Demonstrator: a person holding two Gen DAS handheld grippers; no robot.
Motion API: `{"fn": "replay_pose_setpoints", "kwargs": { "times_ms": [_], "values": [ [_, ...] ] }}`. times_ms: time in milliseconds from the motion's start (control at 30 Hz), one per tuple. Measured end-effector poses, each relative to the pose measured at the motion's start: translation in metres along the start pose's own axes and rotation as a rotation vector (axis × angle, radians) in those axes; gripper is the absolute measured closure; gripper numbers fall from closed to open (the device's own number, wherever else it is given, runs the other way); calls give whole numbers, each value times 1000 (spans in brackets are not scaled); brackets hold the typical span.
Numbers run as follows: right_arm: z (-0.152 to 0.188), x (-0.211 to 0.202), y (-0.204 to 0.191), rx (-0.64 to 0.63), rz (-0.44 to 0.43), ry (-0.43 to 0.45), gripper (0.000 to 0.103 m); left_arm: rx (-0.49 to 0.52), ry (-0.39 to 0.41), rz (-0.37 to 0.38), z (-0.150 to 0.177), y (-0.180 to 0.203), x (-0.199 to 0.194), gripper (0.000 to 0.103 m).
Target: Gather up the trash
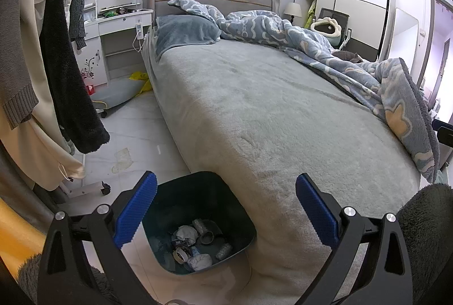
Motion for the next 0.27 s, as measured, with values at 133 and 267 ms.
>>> {"fn": "replay_pose_setpoints", "kwargs": {
  "times_ms": [133,267],
  "values": [
    [0,0,0,0,0,0,3,8,1,-9,2,0,1,3],
    [0,0,0,0,0,0,3,12,0,-8,1,-1,2,3]
  ]
}}
Point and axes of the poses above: each gripper's, at about its wrist camera, not at the fingertips, and x roughly the way its jaws point, y to its right, z to its underside, the point moved 1 cm from there along x, roughly the way its jaws point, and after that the axes turned 12 degrees about -y, right-handed, at the moved point
